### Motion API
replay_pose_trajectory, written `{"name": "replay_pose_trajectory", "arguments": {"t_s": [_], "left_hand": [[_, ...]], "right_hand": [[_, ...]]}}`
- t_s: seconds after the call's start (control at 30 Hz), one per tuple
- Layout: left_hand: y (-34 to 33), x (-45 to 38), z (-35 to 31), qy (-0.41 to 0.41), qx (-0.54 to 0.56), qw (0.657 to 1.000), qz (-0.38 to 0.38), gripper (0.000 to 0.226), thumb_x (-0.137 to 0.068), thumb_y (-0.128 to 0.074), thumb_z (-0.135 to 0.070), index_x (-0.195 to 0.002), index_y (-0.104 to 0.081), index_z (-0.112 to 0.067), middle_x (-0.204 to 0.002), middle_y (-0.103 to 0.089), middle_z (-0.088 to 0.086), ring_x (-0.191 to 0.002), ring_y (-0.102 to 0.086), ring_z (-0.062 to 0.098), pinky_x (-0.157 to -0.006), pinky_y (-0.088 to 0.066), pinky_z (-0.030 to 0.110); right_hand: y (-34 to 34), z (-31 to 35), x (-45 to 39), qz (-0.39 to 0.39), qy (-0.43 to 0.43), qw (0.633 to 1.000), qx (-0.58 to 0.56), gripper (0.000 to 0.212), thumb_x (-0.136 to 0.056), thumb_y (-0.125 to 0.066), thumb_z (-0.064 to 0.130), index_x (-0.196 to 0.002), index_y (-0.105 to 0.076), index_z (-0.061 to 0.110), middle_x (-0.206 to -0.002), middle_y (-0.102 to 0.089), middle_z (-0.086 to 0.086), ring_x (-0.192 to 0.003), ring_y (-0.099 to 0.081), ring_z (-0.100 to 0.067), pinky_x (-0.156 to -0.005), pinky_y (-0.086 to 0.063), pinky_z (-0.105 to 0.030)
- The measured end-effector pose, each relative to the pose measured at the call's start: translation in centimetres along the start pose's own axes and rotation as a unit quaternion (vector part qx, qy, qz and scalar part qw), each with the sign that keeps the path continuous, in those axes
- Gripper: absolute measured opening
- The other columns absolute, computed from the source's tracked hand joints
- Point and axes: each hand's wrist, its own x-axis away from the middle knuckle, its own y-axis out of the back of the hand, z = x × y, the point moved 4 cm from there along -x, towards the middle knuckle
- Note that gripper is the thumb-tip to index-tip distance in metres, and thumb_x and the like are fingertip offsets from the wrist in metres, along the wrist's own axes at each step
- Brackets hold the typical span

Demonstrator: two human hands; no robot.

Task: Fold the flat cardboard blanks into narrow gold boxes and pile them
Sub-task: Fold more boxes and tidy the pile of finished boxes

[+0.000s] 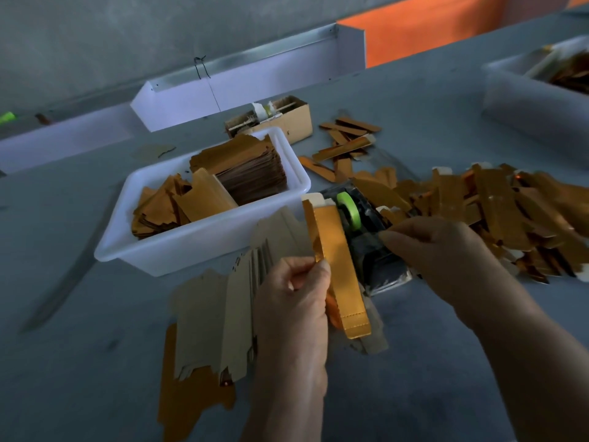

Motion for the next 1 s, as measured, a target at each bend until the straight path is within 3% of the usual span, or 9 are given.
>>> {"name": "replay_pose_trajectory", "arguments": {"t_s": [0.13, 0.33, 0.43, 0.53, 0.63, 0.7, 0.87, 1.0], "left_hand": [[-0.5, -0.1, 0.2, 0.009, 0.0, 1.0, 0.01, 0.011, -0.089, -0.063, -0.015, -0.078, -0.064, -0.014, -0.061, -0.057, -0.005, -0.044, -0.049, -0.001, -0.039, -0.037, 0.012], [-0.7, -0.1, 0.7, 0.017, -0.016, 1.0, 0.021, 0.008, -0.089, -0.063, -0.018, -0.082, -0.064, -0.014, -0.064, -0.061, -0.004, -0.044, -0.052, -0.002, -0.039, -0.038, 0.011], [-0.8, -0.2, 0.6, 0.014, -0.024, 0.999, 0.022, 0.008, -0.089, -0.063, -0.017, -0.082, -0.064, -0.013, -0.066, -0.061, -0.002, -0.044, -0.052, -0.002, -0.04, -0.037, 0.011], [-0.8, -0.1, 0.7, 0.014, -0.028, 0.999, 0.022, 0.008, -0.089, -0.063, -0.017, -0.082, -0.064, -0.012, -0.067, -0.061, -0.001, -0.044, -0.052, -0.001, -0.04, -0.038, 0.011], [-0.8, 0.1, 0.4, 0.018, -0.009, 1.0, 0.022, 0.008, -0.089, -0.063, -0.015, -0.083, -0.064, -0.009, -0.067, -0.06, 0.0, -0.043, -0.051, -0.002, -0.039, -0.038, 0.011], [-0.8, 0.1, 0.2, 0.011, -0.006, 1.0, 0.026, 0.009, -0.089, -0.063, -0.016, -0.081, -0.063, -0.011, -0.063, -0.059, -0.004, -0.043, -0.05, -0.002, -0.039, -0.037, 0.011], [-1.9, 0.3, -0.2, 0.013, -0.007, 0.997, 0.077, 0.011, -0.089, -0.064, -0.017, -0.078, -0.065, -0.014, -0.063, -0.061, -0.004, -0.047, -0.051, -0.002, -0.042, -0.037, 0.011], [-3.7, 0.0, -0.8, 0.017, -0.021, 0.993, 0.115, 0.009, -0.09, -0.063, -0.019, -0.083, -0.063, -0.013, -0.061, -0.059, -0.004, -0.042, -0.051, -0.002, -0.04, -0.038, 0.011]], "right_hand": [[-1.0, 0.2, -0.2, 0.029, -0.007, 1.0, 0.01, 0.011, -0.085, -0.064, 0.031, -0.076, -0.065, 0.026, -0.071, -0.064, 0.002, -0.068, -0.06, -0.012, -0.056, -0.041, -0.023], [-1.4, 0.3, -0.4, -0.011, -0.012, 1.0, -0.001, 0.014, -0.085, -0.065, 0.023, -0.071, -0.065, 0.026, -0.072, -0.062, 0.007, -0.067, -0.055, -0.006, -0.054, -0.037, -0.022], [-1.6, 0.0, 0.0, -0.03, -0.03, 0.99, -0.133, 0.012, -0.086, -0.065, 0.022, -0.075, -0.067, 0.024, -0.082, -0.063, 0.008, -0.071, -0.06, -0.004, -0.054, -0.041, -0.014], [-1.3, -0.6, 0.9, -0.037, -0.058, 0.967, -0.246, 0.01, -0.085, -0.065, 0.023, -0.075, -0.067, 0.021, -0.089, -0.063, 0.012, -0.068, -0.059, 0.011, -0.051, -0.042, -0.008], [-0.9, -1.3, 1.9, -0.07, -0.029, 0.989, -0.127, 0.013, -0.084, -0.065, 0.024, -0.071, -0.063, 0.023, -0.091, -0.059, 0.011, -0.067, -0.055, 0.004, -0.052, -0.036, -0.012], [-1.1, -1.4, 2.4, -0.09, -0.011, 0.994, -0.062, 0.013, -0.084, -0.065, 0.022, -0.071, -0.062, 0.023, -0.105, -0.057, 0.008, -0.08, -0.054, -0.002, -0.059, -0.037, -0.018], [-1.6, -1.5, 2.8, -0.106, 0.011, 0.994, -0.023, 0.02, -0.084, -0.065, 0.02, -0.068, -0.058, 0.03, -0.112, -0.055, 0.008, -0.095, -0.053, -0.008, -0.069, -0.041, -0.017], [-1.8, -1.7, 2.8, -0.111, 0.007, 0.993, -0.05, 0.023, -0.082, -0.068, 0.019, -0.069, -0.057, 0.033, -0.111, -0.056, 0.007, -0.103, -0.056, -0.016, -0.085, -0.051, -0.042]]}}
